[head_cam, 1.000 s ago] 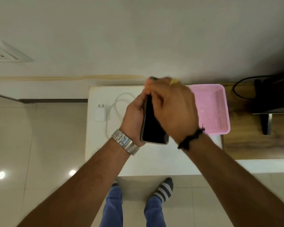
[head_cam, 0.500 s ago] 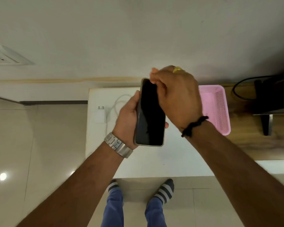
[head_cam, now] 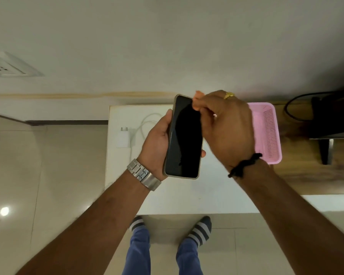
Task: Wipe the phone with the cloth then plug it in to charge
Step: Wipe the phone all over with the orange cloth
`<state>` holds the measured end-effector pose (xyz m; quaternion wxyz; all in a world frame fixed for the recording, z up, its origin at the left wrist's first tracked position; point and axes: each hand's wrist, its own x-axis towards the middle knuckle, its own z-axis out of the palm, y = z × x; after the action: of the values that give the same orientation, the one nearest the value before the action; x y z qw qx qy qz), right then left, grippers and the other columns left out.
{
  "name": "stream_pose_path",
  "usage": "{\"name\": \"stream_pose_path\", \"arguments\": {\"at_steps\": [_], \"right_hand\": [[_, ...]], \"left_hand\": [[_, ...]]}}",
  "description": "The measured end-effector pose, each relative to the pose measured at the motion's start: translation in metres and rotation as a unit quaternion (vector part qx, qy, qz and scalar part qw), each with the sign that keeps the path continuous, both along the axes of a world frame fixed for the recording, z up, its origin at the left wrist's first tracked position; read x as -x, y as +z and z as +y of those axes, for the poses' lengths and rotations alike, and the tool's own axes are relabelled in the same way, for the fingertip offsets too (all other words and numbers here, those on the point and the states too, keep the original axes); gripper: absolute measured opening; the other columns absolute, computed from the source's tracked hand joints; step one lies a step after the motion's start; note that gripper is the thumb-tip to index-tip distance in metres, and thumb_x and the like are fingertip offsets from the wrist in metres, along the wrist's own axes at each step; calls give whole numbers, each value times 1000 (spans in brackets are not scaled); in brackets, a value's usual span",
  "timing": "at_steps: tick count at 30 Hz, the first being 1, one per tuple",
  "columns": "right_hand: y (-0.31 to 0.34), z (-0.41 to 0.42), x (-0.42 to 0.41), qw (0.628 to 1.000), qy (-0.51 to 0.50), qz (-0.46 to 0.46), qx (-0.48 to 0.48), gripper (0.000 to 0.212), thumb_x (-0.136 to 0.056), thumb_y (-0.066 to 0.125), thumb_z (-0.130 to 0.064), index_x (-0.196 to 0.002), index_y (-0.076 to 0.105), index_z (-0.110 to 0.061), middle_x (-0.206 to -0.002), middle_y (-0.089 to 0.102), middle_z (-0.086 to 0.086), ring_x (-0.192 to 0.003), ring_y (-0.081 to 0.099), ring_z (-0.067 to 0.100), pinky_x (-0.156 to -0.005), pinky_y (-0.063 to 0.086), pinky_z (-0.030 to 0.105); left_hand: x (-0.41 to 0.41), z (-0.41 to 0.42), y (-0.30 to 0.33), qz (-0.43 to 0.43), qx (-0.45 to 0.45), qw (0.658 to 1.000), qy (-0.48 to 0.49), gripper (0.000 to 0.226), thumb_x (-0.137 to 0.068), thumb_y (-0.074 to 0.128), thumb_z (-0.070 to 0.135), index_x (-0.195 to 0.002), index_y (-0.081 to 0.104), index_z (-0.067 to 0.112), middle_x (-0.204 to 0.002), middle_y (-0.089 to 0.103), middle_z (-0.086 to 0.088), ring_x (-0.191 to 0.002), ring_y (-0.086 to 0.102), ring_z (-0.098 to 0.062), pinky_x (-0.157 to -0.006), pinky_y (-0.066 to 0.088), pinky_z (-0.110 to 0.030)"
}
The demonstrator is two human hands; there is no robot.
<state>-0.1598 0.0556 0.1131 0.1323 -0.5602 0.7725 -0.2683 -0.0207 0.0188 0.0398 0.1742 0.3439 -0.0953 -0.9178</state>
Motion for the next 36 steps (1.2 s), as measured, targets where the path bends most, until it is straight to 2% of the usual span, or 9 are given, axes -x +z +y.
{"name": "stream_pose_path", "arguments": {"at_steps": [3,9,11,14,16,20,27,32,36], "right_hand": [[3,-11,-25,999,45,6,-10,41,-96,37,-24,-96,76,-10,-100,74,6,-94,68,26,-82,53,39],[5,-5,-1,999,10,26,-33,27,-99,49,-12,-100,76,-8,-102,74,7,-94,67,27,-85,51,31],[6,7,-20,998,37,26,-42,35,-94,42,-17,-101,75,-10,-103,74,7,-93,67,28,-82,54,37],[10,40,-47,980,159,37,-118,29,-93,48,-15,-108,73,-12,-100,73,6,-89,69,26,-77,57,40],[6,40,-36,977,176,38,-114,23,-93,59,-13,-110,74,-9,-104,75,10,-94,70,30,-84,58,41],[2,-4,-4,994,55,57,-74,28,-95,49,-12,-106,74,-9,-111,73,10,-103,66,32,-86,54,42],[11,56,-38,968,205,68,-128,34,-92,53,-11,-122,69,-14,-114,72,8,-100,69,30,-81,59,45],[4,2,6,991,82,88,-65,26,-94,54,-6,-110,74,-7,-116,72,13,-107,66,36,-89,54,44],[2,40,-23,986,122,79,-78,27,-96,51,-12,-112,73,-10,-109,74,11,-96,70,31,-84,59,39]], "left_hand": [[7,5,2,3,-4,1000,16,44,-98,50,53,-109,78,21,-111,74,-5,-103,70,-23,-94,55,-37],[-3,0,-1,6,-10,1000,-8,61,-104,35,60,-111,77,17,-98,78,-9,-79,75,-29,-75,64,-41],[-1,-4,2,6,-23,1000,13,61,-103,38,56,-117,78,12,-108,78,-10,-93,76,-27,-90,62,-39],[-3,-11,3,-31,-12,999,21,73,-103,39,61,-150,51,7,-131,60,-14,-113,62,-27,-113,42,-41],[-3,-7,5,-30,-13,999,8,71,-99,43,60,-142,60,7,-126,66,-14,-111,67,-28,-107,49,-41],[3,2,1,6,-14,1000,-9,65,-107,31,55,-107,82,14,-106,80,-10,-94,78,-26,-82,63,-37],[-1,-12,7,-45,3,999,6,68,-104,35,61,-140,61,9,-120,67,-14,-104,67,-27,-94,56,-40],[7,-3,11,-22,-15,1000,0,55,-107,32,58,-130,62,18,-118,68,-11,-100,67,-31,-88,57,-44],[5,-13,14,-44,7,999,5,60,-106,34,55,-135,62,10,-125,65,-15,-104,65,-28,-92,55,-38]]}}
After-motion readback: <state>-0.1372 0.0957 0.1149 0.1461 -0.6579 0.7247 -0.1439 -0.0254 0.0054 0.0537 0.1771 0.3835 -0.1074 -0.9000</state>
